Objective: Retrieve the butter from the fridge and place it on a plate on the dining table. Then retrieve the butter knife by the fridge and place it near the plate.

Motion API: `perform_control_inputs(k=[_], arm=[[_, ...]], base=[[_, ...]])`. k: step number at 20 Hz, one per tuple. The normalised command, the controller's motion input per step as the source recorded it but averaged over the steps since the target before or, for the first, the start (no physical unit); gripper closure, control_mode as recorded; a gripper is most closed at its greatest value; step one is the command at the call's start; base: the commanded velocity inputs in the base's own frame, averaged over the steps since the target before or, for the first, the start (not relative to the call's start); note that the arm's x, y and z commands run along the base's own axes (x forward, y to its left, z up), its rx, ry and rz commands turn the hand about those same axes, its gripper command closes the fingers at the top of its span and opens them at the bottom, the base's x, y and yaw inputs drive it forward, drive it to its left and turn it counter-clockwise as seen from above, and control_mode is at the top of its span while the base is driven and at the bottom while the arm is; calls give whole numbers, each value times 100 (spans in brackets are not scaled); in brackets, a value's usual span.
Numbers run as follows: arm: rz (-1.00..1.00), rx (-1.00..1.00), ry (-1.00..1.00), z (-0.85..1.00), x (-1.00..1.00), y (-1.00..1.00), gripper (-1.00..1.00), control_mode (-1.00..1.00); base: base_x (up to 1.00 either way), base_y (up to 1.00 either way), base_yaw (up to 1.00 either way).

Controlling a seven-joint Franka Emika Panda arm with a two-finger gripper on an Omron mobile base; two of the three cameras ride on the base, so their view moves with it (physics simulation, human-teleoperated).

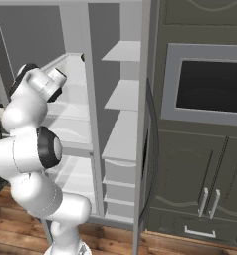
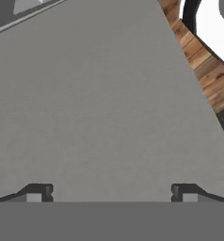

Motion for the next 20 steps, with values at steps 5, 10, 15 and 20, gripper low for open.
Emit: perform_control_inputs(k=[5, 10, 15, 20], arm=[[-4, 0, 5, 0, -13, 63, -100, -100], [-14, 0, 13, 0, -67, 84, -100, -100], [-29, -1, 13, 0, -66, 100, -100, -100], [-33, -5, 0, 2, -24, 70, -100, -100]], base=[[0, 0, 0], [0, 0, 0], [0, 0, 0], [0, 0, 0]])
